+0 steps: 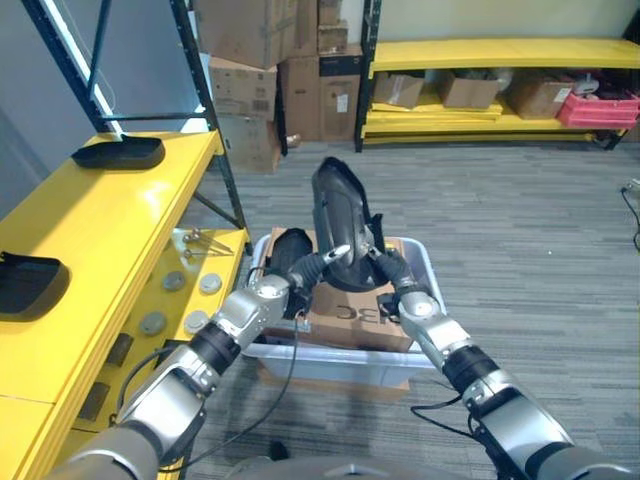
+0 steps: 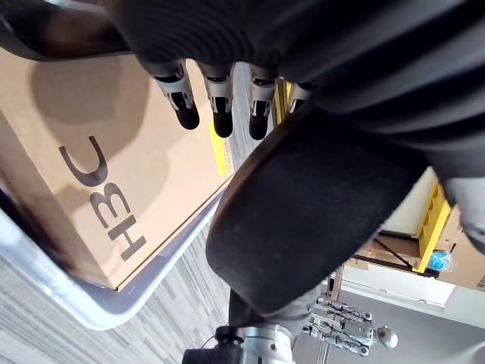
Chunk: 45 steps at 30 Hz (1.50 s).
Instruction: Move parts from the plastic box to the shelf.
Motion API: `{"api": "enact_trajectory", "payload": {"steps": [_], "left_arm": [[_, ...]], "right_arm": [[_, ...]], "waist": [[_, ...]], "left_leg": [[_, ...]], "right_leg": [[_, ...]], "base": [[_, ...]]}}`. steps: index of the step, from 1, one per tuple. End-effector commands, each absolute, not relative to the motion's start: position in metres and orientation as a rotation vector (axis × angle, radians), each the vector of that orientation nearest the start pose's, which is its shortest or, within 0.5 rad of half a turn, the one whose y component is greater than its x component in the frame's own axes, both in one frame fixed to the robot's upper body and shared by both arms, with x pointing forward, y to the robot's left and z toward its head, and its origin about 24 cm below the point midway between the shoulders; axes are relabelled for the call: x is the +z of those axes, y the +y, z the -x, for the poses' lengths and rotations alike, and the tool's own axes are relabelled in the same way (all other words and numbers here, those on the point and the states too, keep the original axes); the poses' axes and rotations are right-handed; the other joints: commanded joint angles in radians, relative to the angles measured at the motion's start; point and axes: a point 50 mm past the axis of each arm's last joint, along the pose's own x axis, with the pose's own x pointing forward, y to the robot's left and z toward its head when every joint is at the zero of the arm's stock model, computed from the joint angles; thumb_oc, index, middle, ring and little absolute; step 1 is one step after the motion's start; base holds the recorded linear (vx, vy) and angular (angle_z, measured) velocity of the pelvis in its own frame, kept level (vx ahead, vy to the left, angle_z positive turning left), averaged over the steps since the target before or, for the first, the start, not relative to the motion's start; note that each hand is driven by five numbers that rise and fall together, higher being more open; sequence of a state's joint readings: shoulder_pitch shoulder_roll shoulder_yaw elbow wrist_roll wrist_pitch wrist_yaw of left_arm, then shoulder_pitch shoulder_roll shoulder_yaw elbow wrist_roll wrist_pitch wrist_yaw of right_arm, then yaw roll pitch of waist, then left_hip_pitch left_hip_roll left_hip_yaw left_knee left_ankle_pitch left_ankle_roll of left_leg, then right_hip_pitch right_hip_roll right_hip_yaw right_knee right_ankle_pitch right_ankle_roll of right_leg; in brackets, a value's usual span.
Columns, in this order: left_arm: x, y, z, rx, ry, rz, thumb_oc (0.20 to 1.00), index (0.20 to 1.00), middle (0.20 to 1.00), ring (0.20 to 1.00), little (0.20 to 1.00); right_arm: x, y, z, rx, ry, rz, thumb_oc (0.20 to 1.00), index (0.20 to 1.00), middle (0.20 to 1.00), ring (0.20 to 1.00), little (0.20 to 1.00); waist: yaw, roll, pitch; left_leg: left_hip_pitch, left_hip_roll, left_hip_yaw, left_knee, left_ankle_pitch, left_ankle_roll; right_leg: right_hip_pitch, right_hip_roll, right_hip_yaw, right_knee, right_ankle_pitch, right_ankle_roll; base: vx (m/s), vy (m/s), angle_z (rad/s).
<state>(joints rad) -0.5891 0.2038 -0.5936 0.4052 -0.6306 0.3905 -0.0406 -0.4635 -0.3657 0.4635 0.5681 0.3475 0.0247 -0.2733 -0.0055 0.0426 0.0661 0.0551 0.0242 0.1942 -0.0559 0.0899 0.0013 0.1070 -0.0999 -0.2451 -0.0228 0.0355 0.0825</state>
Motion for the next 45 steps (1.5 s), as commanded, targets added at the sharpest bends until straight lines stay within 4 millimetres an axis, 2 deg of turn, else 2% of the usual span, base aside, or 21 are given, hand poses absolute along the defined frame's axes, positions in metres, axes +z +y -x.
{"api": "enact_trajectory", "payload": {"steps": [1, 4, 5, 6, 12, 29, 31, 32, 40, 43, 45], "left_arm": [[0.057, 0.006, -0.316, -0.713, 0.397, 0.046, 1.000, 1.000, 1.000, 1.000, 1.000], [0.055, 0.006, -0.316, -0.727, 0.374, -0.016, 1.000, 1.000, 1.000, 1.000, 1.000], [0.056, 0.006, -0.317, -0.731, 0.360, -0.040, 0.313, 0.313, 0.313, 0.313, 0.313], [0.056, 0.006, -0.317, -0.726, 0.346, -0.059, 0.200, 0.200, 0.200, 0.200, 0.200], [0.061, 0.010, -0.321, -0.700, 0.290, -0.133, 0.200, 0.200, 0.200, 0.200, 0.200], [0.074, 0.013, -0.324, -0.630, 0.203, -0.073, 0.200, 0.200, 0.200, 0.200, 0.200], [0.075, 0.014, -0.325, -0.621, 0.197, -0.076, 0.200, 0.200, 0.200, 0.200, 0.200], [0.076, 0.015, -0.325, -0.606, 0.188, -0.078, 0.200, 0.200, 0.200, 0.200, 0.200], [0.085, 0.029, -0.333, -0.502, 0.112, -0.111, 0.200, 0.200, 0.200, 0.200, 0.200], [0.089, 0.038, -0.337, -0.436, 0.079, -0.119, 0.200, 0.200, 0.200, 0.200, 0.200], [0.091, 0.055, -0.341, -0.371, 0.057, -0.106, 0.200, 0.200, 0.200, 0.200, 0.200]], "right_arm": [[0.065, -0.116, -0.346, 0.115, 0.020, 0.226, 0.200, 0.200, 0.200, 0.200, 0.200], [0.064, -0.114, -0.346, 0.123, 0.024, 0.225, 0.200, 0.200, 0.200, 0.200, 0.200], [0.063, -0.114, -0.346, 0.126, 0.025, 0.225, 0.200, 0.200, 0.200, 0.200, 0.200], [0.063, -0.113, -0.346, 0.127, 0.026, 0.224, 0.200, 0.200, 0.200, 0.200, 0.200], [0.060, -0.109, -0.344, 0.131, 0.041, 0.214, 0.200, 0.200, 0.200, 0.200, 0.200], [0.054, -0.102, -0.340, 0.125, 0.075, 0.150, 0.203, 0.203, 0.203, 0.203, 0.203], [0.054, -0.102, -0.340, 0.116, 0.077, 0.144, 0.598, 0.598, 0.598, 0.598, 0.598], [0.054, -0.103, -0.340, 0.103, 0.082, 0.132, 1.000, 1.000, 1.000, 1.000, 1.000], [0.051, -0.110, -0.340, 0.025, 0.107, 0.067, 1.000, 1.000, 1.000, 1.000, 1.000], [0.050, -0.120, -0.339, -0.024, 0.110, 0.065, 1.000, 1.000, 1.000, 1.000, 1.000], [0.045, -0.140, -0.335, -0.082, 0.118, 0.086, 1.000, 1.000, 1.000, 1.000, 1.000]], "waist": [[0.019, -0.039, -0.040], [0.020, -0.039, -0.042], [0.020, -0.040, -0.042], [0.020, -0.040, -0.042], [0.021, -0.041, -0.043], [0.028, -0.039, -0.041], [0.029, -0.040, -0.040], [0.029, -0.040, -0.039], [0.033, -0.039, -0.037], [0.032, -0.039, -0.036], [0.026, -0.040, -0.034]], "left_leg": [[0.024, 0.026, -0.026, 0.062, -0.095, -0.043], [0.025, 0.025, -0.026, 0.060, -0.095, -0.042], [0.026, 0.025, -0.026, 0.059, -0.095, -0.042], [0.026, 0.025, -0.026, 0.059, -0.095, -0.042], [0.030, 0.024, -0.031, 0.057, -0.096, -0.042], [0.034, 0.023, -0.037, 0.055, -0.096, -0.042], [0.034, 0.023, -0.038, 0.056, -0.096, -0.042], [0.035, 0.023, -0.039, 0.055, -0.096, -0.042], [0.035, 0.021, -0.044, 0.055, -0.095, -0.043], [0.034, 0.022, -0.045, 0.055, -0.093, -0.043], [0.034, 0.021, -0.043, 0.053, -0.092, -0.042]], "right_leg": [[-0.027, -0.061, -0.008, -0.014, 0.039, 0.094], [-0.027, -0.060, -0.008, -0.014, 0.038, 0.094], [-0.027, -0.060, -0.008, -0.014, 0.038, 0.094], [-0.027, -0.061, -0.008, -0.013, 0.038, 0.094], [-0.024, -0.060, -0.006, -0.013, 0.035, 0.095], [-0.017, -0.061, -0.008, -0.015, 0.034, 0.092], [-0.017, -0.061, -0.009, -0.015, 0.034, 0.092], [-0.016, -0.061, -0.009, -0.015, 0.034, 0.092], [-0.014, -0.061, -0.011, -0.015, 0.033, 0.090], [-0.015, -0.061, -0.009, -0.016, 0.034, 0.090], [-0.016, -0.060, -0.006, -0.016, 0.033, 0.090]], "base": [[0.00, 0.000, 0.00], [0.00, 0.000, 0.00], [0.00, 0.000, 0.00], [0.00, 0.000, 0.00], [0.00, 0.000, 0.00], [0.00, 0.000, 0.00], [0.00, 0.000, 0.00], [0.00, 0.000, 0.00], [0.00, 0.000, 0.00], [0.00, 0.000, 0.00], [0.00, 0.000, 0.00]]}}
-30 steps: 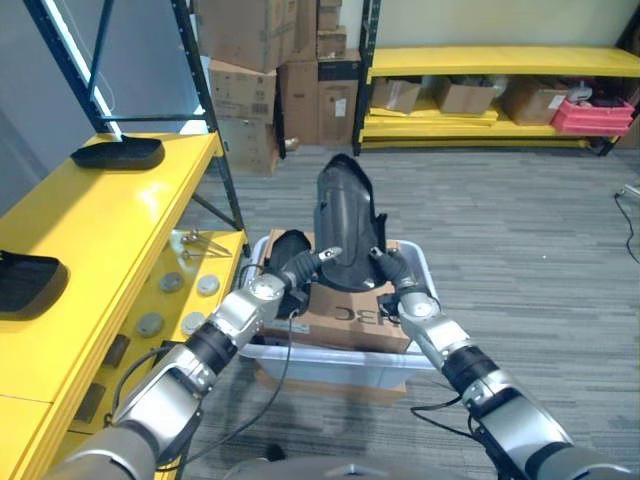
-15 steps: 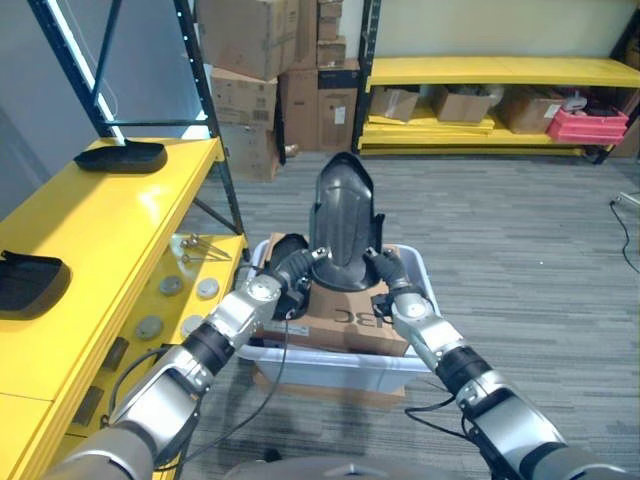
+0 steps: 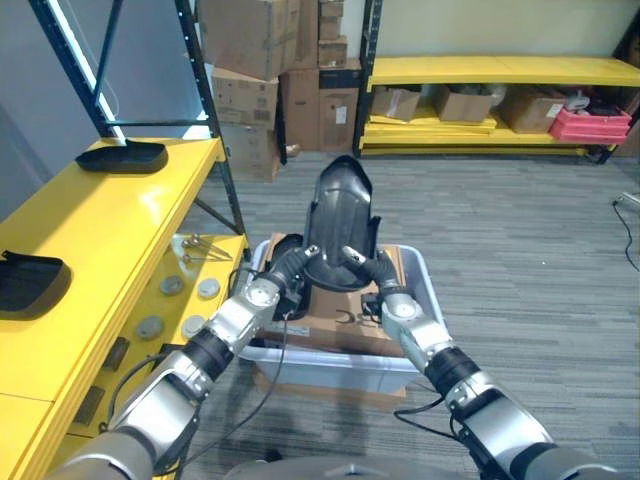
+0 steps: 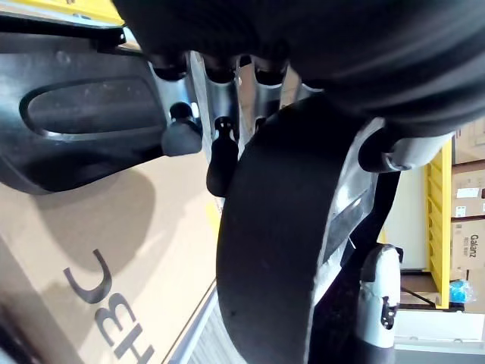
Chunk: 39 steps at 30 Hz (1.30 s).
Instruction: Move parts from the plastic box to the shelf.
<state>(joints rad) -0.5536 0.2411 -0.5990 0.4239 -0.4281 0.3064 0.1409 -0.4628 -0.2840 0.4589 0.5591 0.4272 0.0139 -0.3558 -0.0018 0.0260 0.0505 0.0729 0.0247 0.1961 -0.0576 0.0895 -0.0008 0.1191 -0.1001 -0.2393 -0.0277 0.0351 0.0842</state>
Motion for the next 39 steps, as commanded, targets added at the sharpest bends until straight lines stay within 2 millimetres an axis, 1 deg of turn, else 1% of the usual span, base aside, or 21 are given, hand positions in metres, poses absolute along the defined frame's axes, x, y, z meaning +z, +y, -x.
{"api": "enact_trajectory", "payload": {"steps": [1, 2, 3, 4, 5, 6, 7, 8, 9, 11, 12, 14, 16, 18, 22, 23, 26, 29, 33, 36, 39], "left_arm": [[0.092, 0.060, -0.342, -0.355, 0.049, -0.103, 0.200, 0.200, 0.200, 0.200, 0.200], [0.092, 0.068, -0.343, -0.349, 0.039, -0.094, 0.200, 0.200, 0.200, 0.200, 0.200], [0.093, 0.070, -0.343, -0.348, 0.033, -0.090, 0.200, 0.200, 0.200, 0.200, 0.200], [0.094, 0.077, -0.343, -0.335, 0.017, -0.087, 0.200, 0.200, 0.200, 0.200, 0.200], [0.096, 0.089, -0.343, -0.303, -0.005, -0.090, 0.200, 0.200, 0.200, 0.200, 0.200], [0.096, 0.091, -0.343, -0.296, -0.009, -0.088, 0.200, 0.200, 0.200, 0.200, 0.200], [0.098, 0.100, -0.343, -0.268, -0.020, -0.078, 0.200, 0.200, 0.200, 0.200, 0.200], [0.098, 0.111, -0.341, -0.239, -0.028, -0.072, 0.200, 0.200, 0.200, 0.200, 0.200], [0.098, 0.127, -0.339, -0.195, -0.035, -0.063, 0.200, 0.200, 0.200, 0.200, 0.200], [0.099, 0.142, -0.337, -0.148, -0.047, -0.055, 0.200, 0.200, 0.200, 0.200, 0.200], [0.100, 0.154, -0.336, -0.110, -0.056, -0.059, 0.200, 0.200, 0.200, 0.200, 0.200], [0.100, 0.171, -0.334, -0.059, -0.067, -0.049, 0.200, 0.200, 0.200, 0.200, 0.200], [0.103, 0.182, -0.332, -0.017, -0.080, -0.048, 0.200, 0.200, 0.200, 0.200, 0.200], [0.108, 0.197, -0.330, 0.037, -0.105, -0.040, 0.200, 0.200, 0.200, 0.200, 0.200], [0.112, 0.212, -0.325, 0.094, -0.126, -0.032, 0.200, 0.200, 0.200, 0.200, 0.200], [0.116, 0.221, -0.319, 0.122, -0.149, -0.033, 0.200, 0.200, 0.200, 0.200, 0.200], [0.123, 0.235, -0.306, 0.167, -0.194, -0.042, 0.200, 0.200, 0.200, 0.200, 0.200], [0.128, 0.245, -0.296, 0.225, -0.234, -0.072, 0.200, 0.200, 0.200, 0.200, 0.200], [0.135, 0.254, -0.286, 0.288, -0.312, -0.156, 0.200, 0.200, 0.200, 0.200, 0.200], [0.137, 0.261, -0.280, 0.347, -0.326, -0.158, 0.200, 0.200, 0.200, 0.200, 0.200], [0.136, 0.278, -0.265, 0.449, -0.340, -0.155, 0.200, 0.200, 0.200, 0.200, 0.200]], "right_arm": [[0.043, -0.147, -0.332, -0.107, 0.122, 0.094, 1.000, 1.000, 1.000, 1.000, 1.000], [0.040, -0.158, -0.328, -0.137, 0.132, 0.099, 1.000, 1.000, 1.000, 1.000, 1.000], [0.038, -0.161, -0.327, -0.153, 0.137, 0.101, 1.000, 1.000, 1.000, 1.000, 1.000], [0.035, -0.173, -0.323, -0.186, 0.151, 0.107, 1.000, 1.000, 1.000, 1.000, 1.000], [0.028, -0.194, -0.314, -0.254, 0.171, 0.121, 1.000, 1.000, 1.000, 1.000, 1.000], [0.026, -0.198, -0.312, -0.270, 0.177, 0.121, 1.000, 1.000, 1.000, 1.000, 1.000], [0.018, -0.215, -0.302, -0.341, 0.213, 0.113, 1.000, 1.000, 1.000, 1.000, 1.000], [0.007, -0.234, -0.289, -0.410, 0.250, 0.110, 1.000, 1.000, 1.000, 1.000, 1.000], [-0.009, -0.261, -0.266, -0.506, 0.315, 0.124, 1.000, 1.000, 1.000, 1.000, 1.000], [-0.025, -0.281, -0.245, -0.586, 0.396, 0.104, 1.000, 1.000, 1.000, 1.000, 1.000], [-0.039, -0.294, -0.227, -0.621, 0.464, 0.124, 1.000, 1.000, 1.000, 1.000, 1.000], [-0.059, -0.306, -0.200, -0.656, 0.581, 0.142, 1.000, 1.000, 1.000, 1.000, 1.000], [-0.079, -0.309, -0.176, -0.680, 0.693, 0.118, 1.000, 1.000, 1.000, 1.000, 1.000], [-0.105, -0.308, -0.142, -0.686, 0.851, 0.092, 1.000, 1.000, 1.000, 1.000, 1.000], [-0.127, -0.297, -0.111, -0.652, 0.987, 0.085, 1.000, 1.000, 1.000, 1.000, 1.000], [-0.136, -0.287, -0.099, -0.610, 1.050, 0.088, 1.000, 1.000, 1.000, 1.000, 1.000], [-0.146, -0.273, -0.086, -0.502, 1.120, 0.138, 1.000, 1.000, 1.000, 1.000, 1.000], [-0.151, -0.266, -0.075, -0.434, 1.152, 0.171, 1.000, 1.000, 1.000, 1.000, 1.000], [-0.155, -0.262, -0.059, -0.352, 1.176, 0.202, 1.000, 1.000, 1.000, 1.000, 1.000], [-0.155, -0.260, -0.062, -0.298, 1.169, 0.236, 1.000, 1.000, 1.000, 1.000, 1.000], [-0.154, -0.256, -0.071, -0.203, 1.160, 0.305, 1.000, 1.000, 1.000, 1.000, 1.000]], "waist": [[0.019, -0.023, -0.019], [0.014, -0.023, -0.019], [0.012, -0.024, -0.019], [0.009, -0.024, -0.018], [0.000, -0.025, -0.017], [-0.001, -0.025, -0.018], [-0.009, -0.026, -0.016], [-0.016, -0.027, -0.017], [-0.027, -0.027, -0.016], [-0.039, -0.027, -0.016], [-0.048, -0.028, -0.016], [-0.057, -0.029, -0.015], [-0.059, -0.031, -0.016], [-0.052, -0.031, -0.017], [-0.035, -0.028, -0.017], [-0.016, -0.024, -0.015], [0.012, -0.016, -0.006], [0.028, -0.005, 0.006], [0.025, 0.008, 0.012], [0.040, 0.009, 0.016], [0.081, 0.010, 0.028]], "left_leg": [[0.016, 0.021, -0.044, 0.054, -0.091, -0.040], [0.016, 0.022, -0.041, 0.052, -0.090, -0.039], [0.016, 0.022, -0.040, 0.052, -0.090, -0.039], [0.016, 0.023, -0.037, 0.052, -0.090, -0.038], [0.016, 0.023, -0.031, 0.051, -0.090, -0.037], [0.016, 0.024, -0.030, 0.050, -0.090, -0.037], [0.016, 0.024, -0.025, 0.049, -0.089, -0.036], [0.015, 0.025, -0.020, 0.048, -0.089, -0.036], [0.015, 0.026, -0.012, 0.046, -0.089, -0.034], [0.016, 0.028, -0.004, 0.044, -0.088, -0.033], [0.017, 0.028, 0.001, 0.044, -0.090, -0.033], [0.015, 0.029, 0.007, 0.044, -0.092, -0.031], [0.011, 0.027, 0.008, 0.045, -0.094, -0.031], [0.005, 0.019, 0.001, 0.047, -0.098, -0.027], [-0.006, 0.004, -0.019, 0.044, -0.100, -0.020], [-0.014, -0.011, -0.040, 0.037, -0.100, -0.014], [-0.028, -0.031, -0.084, 0.023, -0.096, -0.001], [-0.035, -0.043, -0.140, 0.004, -0.084, 0.006], [-0.048, -0.065, -0.294, -0.013, -0.058, 0.007], [-0.059, -0.070, -0.329, -0.011, -0.048, 0.001], [-0.079, -0.065, -0.360, -0.009, -0.031, -0.012]], "right_leg": [[-0.029, -0.059, -0.010, -0.011, 0.034, 0.088], [-0.032, -0.059, -0.008, -0.010, 0.034, 0.088], [-0.033, -0.059, -0.007, -0.009, 0.034, 0.089], [-0.035, -0.059, -0.006, -0.008, 0.034, 0.088], [-0.036, -0.058, -0.005, -0.008, 0.035, 0.089], [-0.037, -0.058, -0.004, -0.008, 0.035, 0.090], [-0.041, -0.058, -0.002, -0.007, 0.036, 0.091], [-0.044, -0.056, 0.002, -0.006, 0.036, 0.092], [-0.050, -0.055, 0.006, -0.005, 0.037, 0.093], [-0.054, -0.053, 0.010, -0.004, 0.037, 0.092], [-0.058, -0.051, 0.013, -0.002, 0.035, 0.091], [-0.063, -0.051, 0.016, 0.000, 0.034, 0.089], [-0.067, -0.051, 0.017, 0.001, 0.035, 0.089], [-0.070, -0.054, 0.019, 0.002, 0.036, 0.089], [-0.075, -0.063, 0.019, 0.003, 0.041, 0.095], [-0.077, -0.070, 0.016, 0.005, 0.042, 0.101], [-0.085, -0.081, 0.018, 0.023, 0.033, 0.107], [-0.091, -0.072, 0.043, 0.045, 0.015, 0.104], [-0.097, 0.006, 0.153, 0.067, -0.022, 0.068], [-0.098, 0.024, 0.151, 0.075, -0.036, 0.057], [-0.094, 0.035, 0.117, 0.080, -0.055, 0.041]], "base": [[0.00, 0.000, 0.00], [0.00, 0.011, -0.04], [-0.01, 0.009, -0.04], [0.00, 0.004, -0.04], [0.00, 0.002, -0.07], [0.00, 0.002, -0.06], [-0.01, 0.003, -0.10], [-0.01, 0.007, -0.06], [-0.01, 0.009, -0.05], [0.00, 0.004, -0.06], [-0.01, 0.006, -0.17], [-0.01, 0.007, -0.15], [0.00, 0.007, -0.14], [0.02, 0.016, -0.09], [0.00, 0.010, 0.00], [-0.01, 0.040, 0.00], [-0.04, 0.052, 0.03], [-0.05, 0.046, 0.28], [-0.02, 0.026, 1.15], [-0.03, 0.000, 1.50], [-0.05, -0.006, 0.61]]}}
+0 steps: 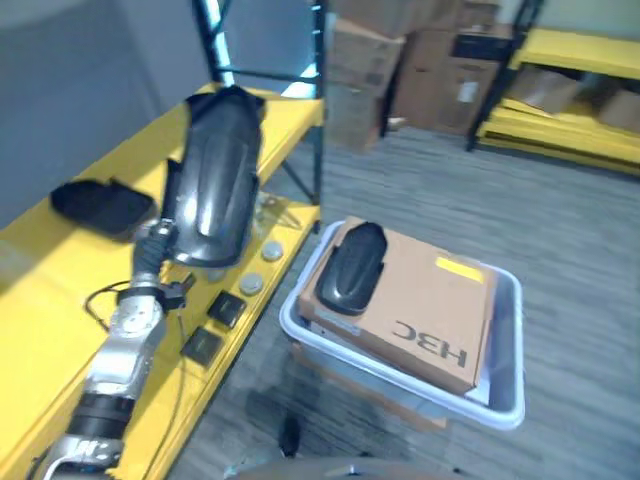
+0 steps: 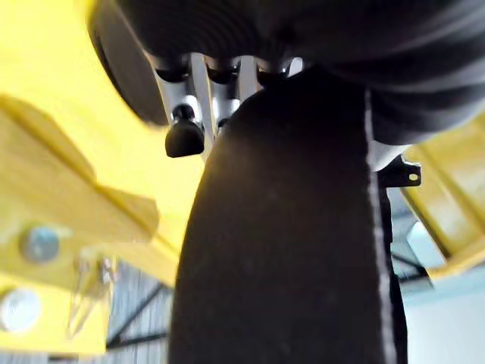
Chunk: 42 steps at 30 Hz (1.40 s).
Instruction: Move parts from the plastic box to the shelf.
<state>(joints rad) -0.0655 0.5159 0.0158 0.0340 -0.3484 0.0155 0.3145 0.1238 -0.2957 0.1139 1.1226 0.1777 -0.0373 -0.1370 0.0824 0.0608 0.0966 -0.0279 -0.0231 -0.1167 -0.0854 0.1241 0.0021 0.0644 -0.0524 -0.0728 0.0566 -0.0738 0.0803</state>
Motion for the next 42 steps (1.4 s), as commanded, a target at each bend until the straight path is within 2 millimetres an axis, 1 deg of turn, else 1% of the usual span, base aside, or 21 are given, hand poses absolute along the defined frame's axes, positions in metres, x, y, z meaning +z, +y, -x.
{"api": "enact_trajectory", "payload": {"steps": [1, 3, 5, 9, 10, 12, 15, 17, 19, 21, 24, 25, 26, 27, 29, 30, 31, 33, 35, 39, 42], "left_arm": [[0.136, 0.281, -0.262, 0.459, -0.342, -0.154, 0.200, 0.200, 0.200, 0.200, 0.200], [0.134, 0.291, -0.252, 0.514, -0.348, -0.158, 0.200, 0.200, 0.200, 0.200, 0.200], [0.131, 0.295, -0.244, 0.521, -0.352, -0.138, 0.200, 0.200, 0.200, 0.200, 0.200], [0.123, 0.282, -0.252, 0.497, -0.346, -0.111, 0.200, 0.200, 0.200, 0.200, 0.200], [0.122, 0.279, -0.253, 0.495, -0.344, -0.102, 0.200, 0.200, 0.200, 0.200, 0.200], [0.121, 0.276, -0.252, 0.486, -0.345, -0.100, 0.200, 0.200, 0.200, 0.200, 0.200], [0.116, 0.280, -0.243, 0.499, -0.324, -0.114, 0.200, 0.200, 0.200, 0.200, 0.200], [0.115, 0.282, -0.240, 0.497, -0.316, -0.112, 0.200, 0.200, 0.200, 0.200, 0.200], [0.115, 0.290, -0.233, 0.462, -0.310, -0.122, 0.200, 0.200, 0.200, 0.200, 0.200], [0.118, 0.290, -0.233, 0.448, -0.314, -0.127, 0.200, 0.200, 0.200, 0.200, 0.200], [0.123, 0.286, -0.244, 0.406, -0.317, -0.137, 0.200, 0.200, 0.200, 0.200, 0.200], [0.124, 0.280, -0.253, 0.384, -0.314, -0.149, 0.200, 0.200, 0.200, 0.200, 0.200], [0.125, 0.279, -0.255, 0.381, -0.315, -0.149, 0.200, 0.200, 0.200, 0.200, 0.200], [0.127, 0.274, -0.260, 0.374, -0.318, -0.146, 0.200, 0.200, 0.200, 0.200, 0.200], [0.132, 0.266, -0.270, 0.353, -0.321, -0.134, 0.200, 0.200, 0.200, 0.200, 0.200], [0.135, 0.261, -0.274, 0.346, -0.331, -0.132, 0.200, 0.200, 0.200, 0.200, 0.200], [0.136, 0.256, -0.276, 0.340, -0.337, -0.133, 0.200, 0.200, 0.200, 0.200, 0.200], [0.130, 0.256, -0.273, 0.337, -0.328, -0.129, 0.200, 0.200, 0.200, 0.200, 0.200], [0.127, 0.255, -0.270, 0.314, -0.307, -0.119, 0.200, 0.200, 0.200, 0.200, 0.200], [0.124, 0.243, -0.273, 0.282, -0.258, -0.080, 0.200, 0.200, 0.200, 0.200, 0.200], [0.120, 0.234, -0.277, 0.285, -0.229, -0.067, 0.200, 0.200, 0.200, 0.200, 0.200]], "right_arm": [[-0.154, -0.256, -0.071, -0.189, 1.160, 0.314, 1.000, 1.000, 1.000, 1.000, 1.000], [-0.155, -0.254, -0.071, -0.137, 1.166, 0.363, 1.000, 1.000, 1.000, 1.000, 1.000], [-0.158, -0.255, -0.054, -0.166, 1.250, 0.352, 1.000, 1.000, 1.000, 1.000, 1.000], [-0.164, -0.257, -0.020, -0.207, 1.390, 0.370, 1.000, 1.000, 1.000, 1.000, 1.000], [-0.165, -0.257, -0.016, -0.195, 1.408, 0.377, 1.000, 1.000, 1.000, 1.000, 1.000], [-0.164, -0.259, -0.018, -0.190, 1.409, 0.384, 1.000, 1.000, 1.000, 1.000, 1.000], [-0.163, -0.261, -0.030, -0.155, 1.406, 0.414, 1.000, 1.000, 1.000, 1.000, 1.000], [-0.163, -0.261, -0.033, -0.160, 1.398, 0.411, 1.000, 1.000, 1.000, 1.000, 1.000], [-0.162, -0.257, -0.048, -0.170, 1.345, 0.373, 1.000, 1.000, 1.000, 1.000, 1.000], [-0.163, -0.255, -0.049, -0.179, 1.338, 0.357, 1.000, 1.000, 1.000, 1.000, 1.000], [-0.163, -0.255, -0.047, -0.226, 1.327, 0.313, 1.000, 1.000, 1.000, 1.000, 1.000], [-0.162, -0.258, -0.043, -0.264, 1.330, 0.280, 1.000, 1.000, 1.000, 1.000, 1.000], [-0.162, -0.259, -0.043, -0.268, 1.328, 0.277, 1.000, 1.000, 1.000, 1.000, 1.000], [-0.161, -0.261, -0.044, -0.267, 1.322, 0.273, 1.000, 1.000, 1.000, 1.000, 1.000], [-0.161, -0.263, -0.045, -0.258, 1.313, 0.271, 1.000, 1.000, 1.000, 1.000, 1.000], [-0.160, -0.264, -0.047, -0.260, 1.308, 0.268, 1.000, 1.000, 1.000, 1.000, 1.000], [-0.161, -0.262, -0.048, -0.266, 1.303, 0.269, 1.000, 1.000, 1.000, 1.000, 1.000], [-0.162, -0.258, -0.049, -0.253, 1.307, 0.275, 1.000, 1.000, 1.000, 1.000, 1.000], [-0.161, -0.259, -0.049, -0.249, 1.308, 0.275, 1.000, 1.000, 1.000, 1.000, 1.000], [-0.159, -0.266, -0.051, -0.267, 1.298, 0.271, 1.000, 1.000, 1.000, 1.000, 1.000], [-0.157, -0.271, -0.054, -0.293, 1.298, 0.269, 1.000, 1.000, 1.000, 1.000, 1.000]], "waist": [[0.002, -0.026, -0.016], [0.023, -0.029, -0.010], [0.026, -0.030, 0.003], [-0.002, -0.017, 0.021], [-0.005, -0.011, 0.023], [0.004, -0.006, 0.024], [0.048, -0.005, 0.020], [0.057, -0.005, 0.018], [0.099, -0.014, -0.004], [0.103, -0.019, -0.008], [0.076, -0.014, -0.003], [0.031, -0.001, 0.013], [0.022, 0.002, 0.018], [-0.005, 0.014, 0.033], [-0.046, 0.012, 0.049], [-0.057, 0.000, 0.053], [-0.070, -0.022, 0.056], [-0.079, -0.038, 0.063], [-0.073, -0.040, 0.059], [-0.066, -0.061, 0.029], [-0.080, -0.070, 0.006]], "left_leg": [[0.020, -0.016, -0.047, 0.018, -0.063, -0.017], [0.006, -0.006, -0.035, 0.019, -0.052, -0.032], [-0.038, 0.046, 0.116, 0.025, -0.028, -0.066], [-0.069, 0.144, 0.408, 0.028, 0.015, -0.109], [-0.068, 0.159, 0.457, 0.024, 0.030, -0.111], [-0.074, 0.159, 0.473, 0.022, 0.037, -0.112], [-0.089, 0.137, 0.442, 0.038, 0.020, -0.101], [-0.091, 0.130, 0.436, 0.048, 0.011, -0.096], [-0.093, 0.087, 0.404, 0.081, -0.041, -0.060], [-0.091, 0.069, 0.395, 0.090, -0.058, -0.045], [-0.064, 0.009, 0.362, 0.105, -0.104, 0.017], [-0.023, -0.024, 0.320, 0.098, -0.129, 0.055], [-0.013, -0.030, 0.309, 0.092, -0.131, 0.058], [0.003, -0.026, 0.286, 0.078, -0.113, 0.062], [0.035, -0.024, 0.222, 0.056, -0.108, 0.041], [0.037, -0.021, 0.199, 0.054, -0.109, 0.027], [0.046, -0.016, 0.183, 0.058, -0.126, 0.016], [0.068, 0.000, 0.193, 0.065, -0.147, 0.021], [0.086, 0.036, 0.207, 0.048, -0.128, -0.002], [0.066, 0.082, 0.230, 0.041, -0.095, -0.039], [0.069, 0.115, 0.259, 0.032, -0.078, -0.063]], "right_leg": [[-0.037, -0.012, -0.057, -0.006, 0.052, 0.043], [-0.026, -0.013, -0.096, -0.015, 0.049, 0.040], [0.004, -0.028, -0.213, -0.033, 0.043, 0.040], [0.042, -0.068, -0.387, -0.013, 0.027, 0.051], [0.044, -0.072, -0.416, 0.001, 0.024, 0.049], [0.048, -0.074, -0.433, 0.015, 0.013, 0.044], [0.065, -0.085, -0.443, 0.036, -0.014, 0.034], [0.070, -0.091, -0.447, 0.043, -0.021, 0.034], [0.104, -0.133, -0.445, 0.086, -0.050, 0.050], [0.104, -0.154, -0.437, 0.126, -0.048, 0.062], [0.013, -0.239, -0.360, 0.400, 0.043, 0.104], [-0.119, -0.252, -0.230, 0.637, 0.105, 0.121], [-0.153, -0.243, -0.200, 0.666, 0.111, 0.121], [-0.221, -0.200, -0.159, 0.651, 0.139, 0.091], [-0.235, -0.151, -0.120, 0.471, 0.138, 0.075], [-0.222, -0.142, -0.109, 0.286, 0.150, 0.077], [-0.204, -0.130, -0.083, 0.117, 0.198, 0.098], [-0.218, -0.142, -0.053, 0.127, 0.268, 0.125], [-0.163, -0.125, -0.081, 0.049, 0.200, 0.116], [-0.068, -0.098, -0.110, -0.055, 0.179, 0.102], [-0.034, -0.072, -0.121, -0.105, 0.172, 0.085]], "base": [[-0.03, 0.005, 0.39], [-0.04, 0.035, 0.65], [-0.07, 0.102, 0.95], [-0.02, 0.149, 2.11], [0.07, 0.161, 2.26], [0.05, 0.126, 1.31], [0.13, 0.144, 0.88], [0.11, 0.104, 0.15], [0.23, 0.185, 0.38], [0.16, 0.155, 0.31], [0.17, 0.243, 0.35], [0.16, 0.245, 0.85], [0.05, 0.107, 1.09], [-0.02, -0.107, 0.90], [0.05, -0.287, 0.79], [0.14, -0.458, 1.14], [0.12, -0.390, 1.46], [0.12, -0.258, 0.83], [0.10, -0.209, -0.22], [0.06, -0.180, 0.18], [0.07, -0.139, -0.18]]}}
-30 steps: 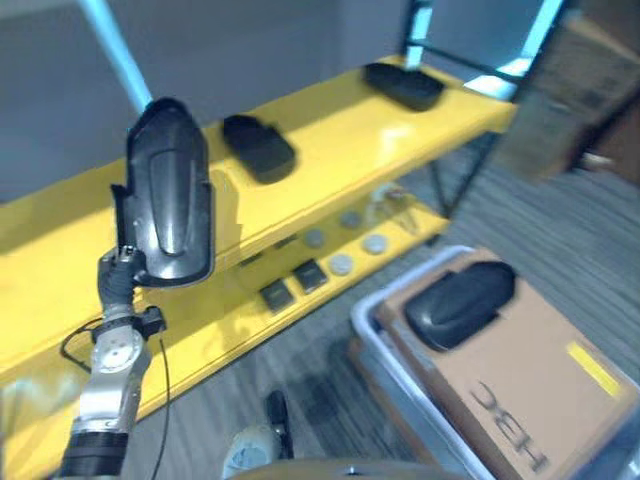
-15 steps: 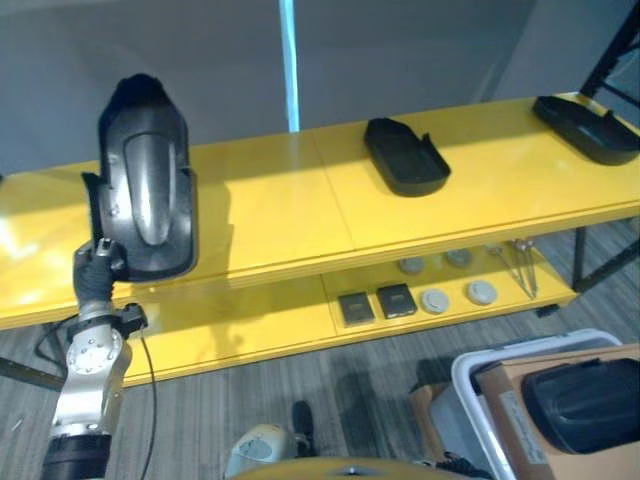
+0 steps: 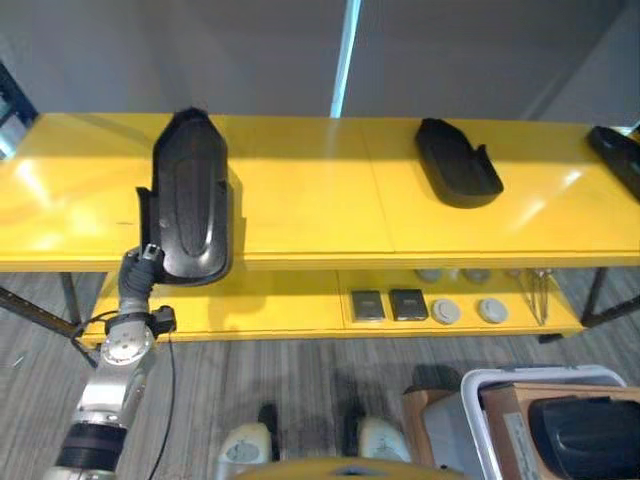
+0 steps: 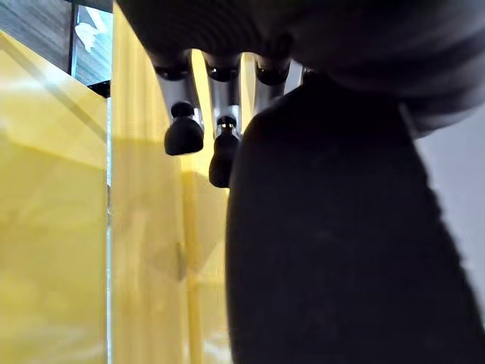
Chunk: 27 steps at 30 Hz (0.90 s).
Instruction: Move parts from the plastic box to the shelf.
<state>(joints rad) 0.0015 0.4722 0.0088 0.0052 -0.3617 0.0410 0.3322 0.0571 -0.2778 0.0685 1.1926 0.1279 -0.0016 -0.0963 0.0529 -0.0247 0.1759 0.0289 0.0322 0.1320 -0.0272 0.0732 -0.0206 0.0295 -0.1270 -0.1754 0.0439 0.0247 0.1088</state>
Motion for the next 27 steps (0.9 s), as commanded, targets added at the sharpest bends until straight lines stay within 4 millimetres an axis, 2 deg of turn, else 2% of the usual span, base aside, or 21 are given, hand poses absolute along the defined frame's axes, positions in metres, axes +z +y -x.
{"api": "enact_trajectory", "payload": {"steps": [1, 5, 15, 16, 23, 27], "left_arm": [[0.120, 0.234, -0.278, 0.287, -0.227, -0.062, 0.200, 0.200, 0.200, 0.200, 0.200], [0.119, 0.233, -0.280, 0.290, -0.211, -0.053, 0.200, 0.200, 0.200, 0.200, 0.200], [0.101, 0.245, -0.279, 0.370, -0.098, -0.071, 0.200, 0.200, 0.200, 0.200, 0.200], [0.094, 0.252, -0.281, 0.415, -0.039, -0.104, 0.200, 0.200, 0.200, 0.200, 0.200], [0.077, 0.277, -0.300, 0.524, 0.139, -0.214, 0.200, 0.200, 0.200, 0.200, 0.200], [0.066, 0.308, -0.309, 0.676, 0.275, -0.347, 0.200, 0.200, 0.200, 0.200, 0.200]], "right_arm": [[-0.156, -0.272, -0.053, -0.283, 1.299, 0.278, 1.000, 1.000, 1.000, 1.000, 1.000], [-0.156, -0.272, -0.054, -0.258, 1.289, 0.304, 1.000, 1.000, 1.000, 1.000, 1.000], [-0.155, -0.265, -0.060, -0.199, 1.286, 0.298, 1.000, 1.000, 1.000, 1.000, 1.000], [-0.155, -0.263, -0.060, -0.181, 1.287, 0.303, 1.000, 1.000, 1.000, 1.000, 1.000], [-0.155, -0.263, -0.062, -0.130, 1.307, 0.329, 1.000, 1.000, 1.000, 1.000, 1.000], [-0.155, -0.265, -0.055, -0.089, 1.343, 0.359, 1.000, 1.000, 1.000, 1.000, 1.000]], "waist": [[-0.056, 0.015, -0.076], [-0.068, 0.016, -0.080], [-0.087, 0.019, -0.090], [-0.097, 0.020, -0.094], [-0.139, 0.030, -0.106], [-0.181, 0.041, -0.114]], "left_leg": [[0.011, 0.068, 0.018, -0.027, -0.023, -0.045], [0.010, 0.088, 0.033, -0.028, -0.014, -0.057], [0.024, 0.097, 0.046, -0.030, -0.014, -0.064], [0.032, 0.097, 0.054, -0.033, -0.014, -0.063], [0.052, 0.102, 0.087, -0.038, -0.013, -0.063], [0.064, 0.106, 0.119, -0.039, -0.015, -0.061]], "right_leg": [[0.005, 0.008, -0.020, -0.100, 0.070, 0.053], [0.015, 0.022, -0.026, -0.116, 0.067, 0.044], [0.029, 0.032, -0.021, -0.121, 0.055, 0.037], [0.031, 0.031, -0.018, -0.119, 0.055, 0.038], [0.032, 0.029, -0.008, -0.114, 0.050, 0.044], [0.030, 0.029, 0.009, -0.112, 0.045, 0.048]], "base": [[0.03, -0.091, -0.40], [0.00, -0.052, -0.15], [0.00, -0.005, -0.01], [0.04, -0.002, -0.02], [0.04, -0.001, -0.07], [0.07, 0.002, -0.17]]}}
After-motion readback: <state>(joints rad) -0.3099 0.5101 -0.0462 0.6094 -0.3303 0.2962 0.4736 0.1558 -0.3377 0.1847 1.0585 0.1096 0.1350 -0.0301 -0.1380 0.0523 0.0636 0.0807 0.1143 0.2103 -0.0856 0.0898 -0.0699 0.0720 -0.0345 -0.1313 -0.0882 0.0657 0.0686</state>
